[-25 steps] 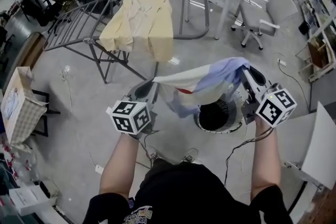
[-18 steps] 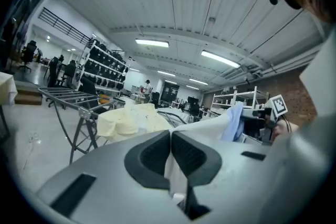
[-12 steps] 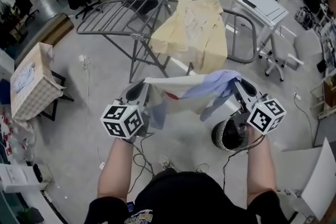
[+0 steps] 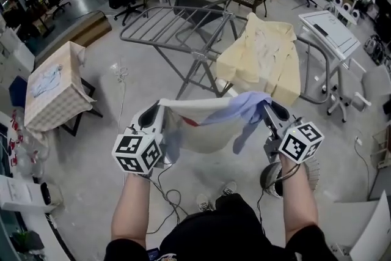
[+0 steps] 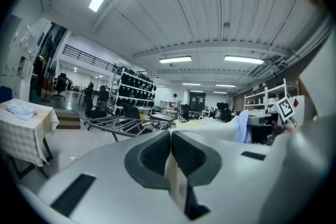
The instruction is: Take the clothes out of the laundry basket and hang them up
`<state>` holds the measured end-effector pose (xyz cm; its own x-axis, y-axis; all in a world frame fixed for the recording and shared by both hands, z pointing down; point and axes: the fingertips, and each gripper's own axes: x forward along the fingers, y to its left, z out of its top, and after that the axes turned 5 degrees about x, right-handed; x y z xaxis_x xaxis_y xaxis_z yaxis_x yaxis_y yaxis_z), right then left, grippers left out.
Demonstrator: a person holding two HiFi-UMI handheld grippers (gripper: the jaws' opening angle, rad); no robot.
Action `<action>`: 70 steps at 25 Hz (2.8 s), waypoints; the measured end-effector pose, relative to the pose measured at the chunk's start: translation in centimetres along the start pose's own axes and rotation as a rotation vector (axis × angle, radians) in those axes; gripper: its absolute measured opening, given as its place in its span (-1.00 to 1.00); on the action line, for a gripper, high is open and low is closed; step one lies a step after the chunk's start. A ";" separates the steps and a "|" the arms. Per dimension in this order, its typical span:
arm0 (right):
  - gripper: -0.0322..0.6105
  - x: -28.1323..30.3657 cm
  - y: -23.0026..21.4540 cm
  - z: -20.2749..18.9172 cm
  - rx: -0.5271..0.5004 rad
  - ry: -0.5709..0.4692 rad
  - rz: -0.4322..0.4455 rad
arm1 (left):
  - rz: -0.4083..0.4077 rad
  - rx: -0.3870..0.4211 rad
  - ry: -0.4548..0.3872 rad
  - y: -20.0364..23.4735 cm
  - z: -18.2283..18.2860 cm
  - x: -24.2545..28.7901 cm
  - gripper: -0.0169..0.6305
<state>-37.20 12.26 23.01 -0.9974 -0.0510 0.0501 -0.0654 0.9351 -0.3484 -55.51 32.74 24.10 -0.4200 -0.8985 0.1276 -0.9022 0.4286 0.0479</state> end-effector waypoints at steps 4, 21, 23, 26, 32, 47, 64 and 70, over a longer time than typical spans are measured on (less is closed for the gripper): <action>-0.82 4.5 0.8 -0.6 0.004 0.034 0.071 | 0.076 -0.023 -0.010 3.7 0.2 0.0 -0.91; -0.82 19.5 -3.2 2.2 0.086 0.051 0.298 | 0.308 -0.019 -0.016 13.1 4.8 8.3 -0.91; -0.82 20.7 -3.6 2.4 0.090 0.053 0.304 | 0.312 -0.021 -0.022 13.8 5.1 9.4 -0.91; -0.82 22.7 -4.3 2.5 0.082 0.050 0.299 | 0.305 -0.022 -0.042 15.5 5.5 11.3 -0.91; -0.82 27.5 -3.9 4.4 0.059 0.017 0.240 | 0.242 -0.038 -0.073 20.8 7.1 15.0 -0.91; -0.82 36.1 -3.9 8.3 0.023 -0.117 -0.089 | -0.094 -0.038 -0.111 30.9 11.1 27.8 -0.91; -0.82 45.2 -13.5 10.7 0.086 -0.135 -0.076 | -0.056 -0.023 -0.043 34.7 10.9 39.4 -0.91; -0.82 46.7 -17.9 13.7 0.091 -0.161 -0.055 | -0.035 -0.001 -0.060 33.5 13.3 44.7 -0.91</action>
<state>-83.04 -11.69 18.80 -0.9835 -0.1636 -0.0769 -0.1150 0.8943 -0.4325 -105.82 5.69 18.23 -0.3936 -0.9169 0.0662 -0.9163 0.3970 0.0519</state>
